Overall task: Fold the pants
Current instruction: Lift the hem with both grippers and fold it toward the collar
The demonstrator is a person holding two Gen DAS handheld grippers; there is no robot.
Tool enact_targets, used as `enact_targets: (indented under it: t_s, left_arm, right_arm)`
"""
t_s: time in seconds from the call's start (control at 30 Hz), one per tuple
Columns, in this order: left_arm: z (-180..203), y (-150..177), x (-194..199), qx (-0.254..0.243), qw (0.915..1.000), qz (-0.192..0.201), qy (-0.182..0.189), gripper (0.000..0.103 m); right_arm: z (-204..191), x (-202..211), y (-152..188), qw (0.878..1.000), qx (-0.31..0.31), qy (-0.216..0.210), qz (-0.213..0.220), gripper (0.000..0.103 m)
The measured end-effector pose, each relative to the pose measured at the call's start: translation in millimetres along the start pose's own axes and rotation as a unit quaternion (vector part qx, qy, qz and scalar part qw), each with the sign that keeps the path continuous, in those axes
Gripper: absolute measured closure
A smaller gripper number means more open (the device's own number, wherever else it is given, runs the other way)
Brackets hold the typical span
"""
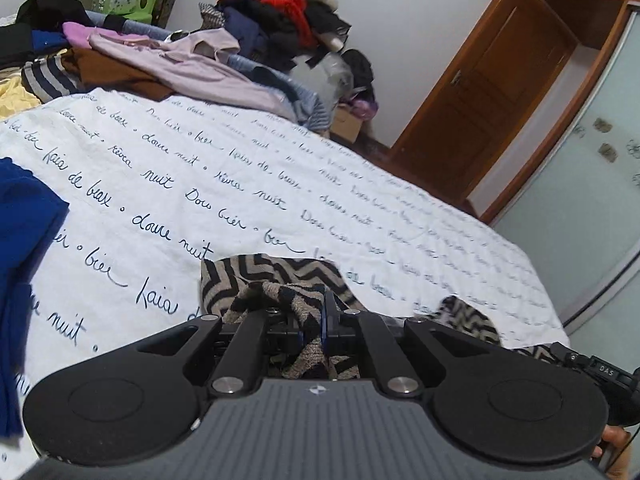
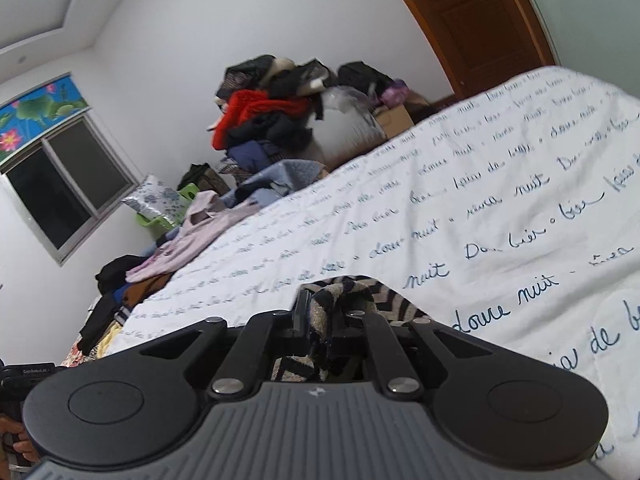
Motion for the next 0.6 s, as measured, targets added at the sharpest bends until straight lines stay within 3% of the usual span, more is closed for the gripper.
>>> enact_targets:
  t_s: [0.23, 0.27, 0.37, 0.43, 0.5, 0.53, 0.6]
  left_arm:
    - [-7.2, -17.3, -38.5, 0.031, 0.9995, -0.006, -0.001, 0.092]
    - [-11.4, -21.3, -46.6, 0.054, 0.9985, -0.007, 0.005, 0.088]
    - [-26.8, -27.9, -70.7, 0.128, 0.9913, -0.028, 0.012, 0.057]
    - [-31.5, -29.9, -78.0, 0.147, 0.9886, -0.029, 0.008, 0.056]
    - [-30.4, -32.8, -75.3, 0.128, 0.9917, -0.016, -0.002, 0.055]
    - [-29.2, -34.1, -71.6, 0.115, 0.9933, -0.006, -0.009, 0.054]
    - [-29.8, -37.7, -61.7, 0.102, 0.9944, 0.017, -0.02, 0.047]
  right_arm:
    - [17.3, -32.8, -6.2, 1.0, -0.025, 0.011, -0.009, 0.095]
    - [22.1, -38.8, -8.4, 0.999, -0.041, 0.014, -0.008, 0.095]
    - [42.9, -57.4, -11.0, 0.993, -0.113, 0.023, -0.011, 0.095]
    - [54.3, -64.3, -10.3, 0.988, -0.152, 0.034, -0.014, 0.094]
    - [56.8, -62.6, -12.1, 0.988, -0.151, 0.037, -0.006, 0.092]
    - [56.7, -59.7, -13.8, 0.988, -0.148, 0.037, 0.001, 0.085]
    - [60.9, -50.8, -19.0, 0.985, -0.165, 0.033, 0.024, 0.052]
Point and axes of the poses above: each gripper's, at about its wrist camera, not at the fingertips, and x roughly against the way its jaws point, z to its right, y to its underside, the point moved 7 cm from there along -x, roughly the way its jaws point, and after that the axes turned 4 degrees about -y, right-handed, at the moved point
